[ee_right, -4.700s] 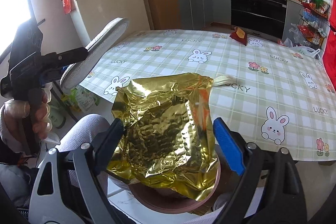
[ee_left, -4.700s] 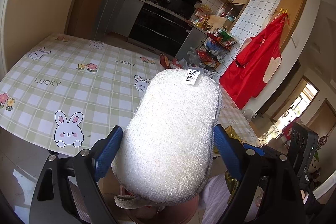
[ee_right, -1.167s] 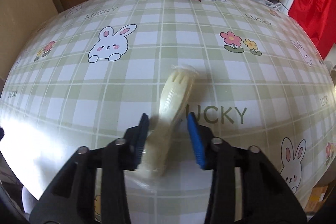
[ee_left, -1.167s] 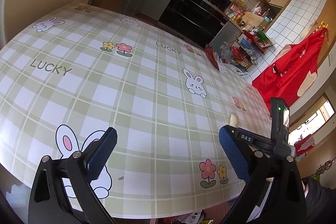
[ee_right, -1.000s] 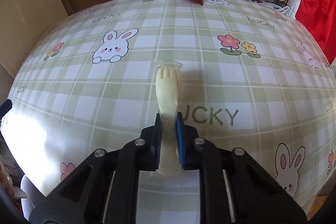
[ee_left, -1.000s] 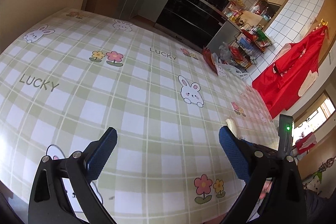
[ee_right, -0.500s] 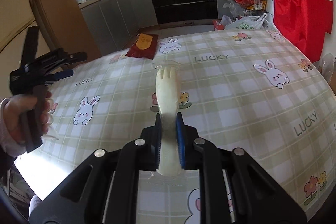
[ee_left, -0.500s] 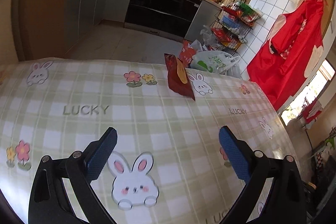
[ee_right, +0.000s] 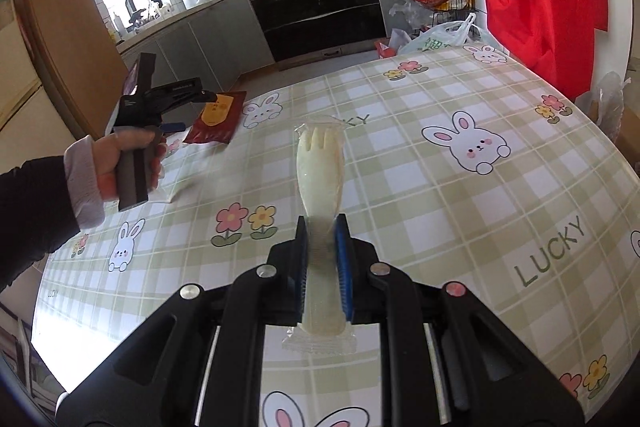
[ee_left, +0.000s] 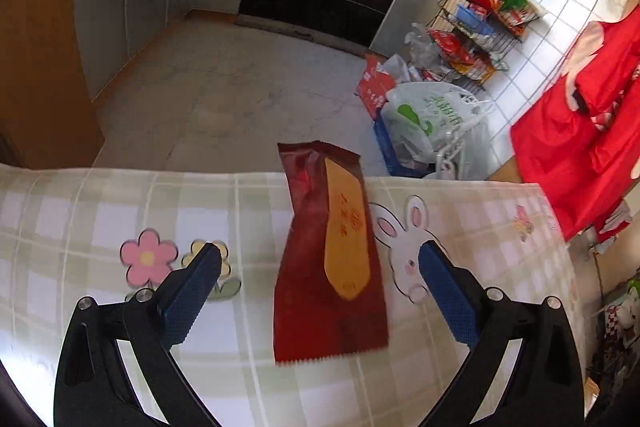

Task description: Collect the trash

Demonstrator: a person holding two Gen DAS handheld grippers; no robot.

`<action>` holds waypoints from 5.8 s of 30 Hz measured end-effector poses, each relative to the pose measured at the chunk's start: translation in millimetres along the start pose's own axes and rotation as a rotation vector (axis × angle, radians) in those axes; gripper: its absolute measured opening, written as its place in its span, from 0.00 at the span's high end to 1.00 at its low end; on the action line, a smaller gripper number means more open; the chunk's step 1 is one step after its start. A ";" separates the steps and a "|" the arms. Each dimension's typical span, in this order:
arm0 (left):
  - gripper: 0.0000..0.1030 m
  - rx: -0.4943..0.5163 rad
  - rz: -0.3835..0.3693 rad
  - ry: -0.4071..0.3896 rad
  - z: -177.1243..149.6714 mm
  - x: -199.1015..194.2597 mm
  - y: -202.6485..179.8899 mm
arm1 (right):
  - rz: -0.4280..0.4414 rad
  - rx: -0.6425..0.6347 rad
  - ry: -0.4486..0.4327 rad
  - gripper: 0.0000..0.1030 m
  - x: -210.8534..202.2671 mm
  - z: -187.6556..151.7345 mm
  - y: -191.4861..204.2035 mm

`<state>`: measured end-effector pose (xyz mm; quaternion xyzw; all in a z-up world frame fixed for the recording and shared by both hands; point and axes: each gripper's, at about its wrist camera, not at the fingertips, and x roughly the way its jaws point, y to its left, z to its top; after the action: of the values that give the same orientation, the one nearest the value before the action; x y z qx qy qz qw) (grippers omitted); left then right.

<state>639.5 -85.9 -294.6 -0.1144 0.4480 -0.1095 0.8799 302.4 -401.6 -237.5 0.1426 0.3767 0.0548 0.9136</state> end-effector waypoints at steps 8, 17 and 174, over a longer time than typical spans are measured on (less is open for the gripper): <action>0.80 0.035 0.033 0.042 1.9 4.1 -7.5 | -0.010 0.035 0.008 0.84 -3.4 -4.7 -13.1; 0.88 0.127 -0.050 -0.009 -22.6 -84.8 -19.5 | 0.043 0.002 -0.024 0.84 -46.6 -6.4 20.4; 0.06 0.404 0.131 -0.516 -335.7 -589.0 -36.1 | -0.041 -0.437 -0.252 0.06 -336.6 -50.0 197.5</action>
<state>24.7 19.1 -26.3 0.0676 0.1861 -0.1070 0.9743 29.6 -272.3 14.8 -0.0603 0.2419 0.0984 0.9634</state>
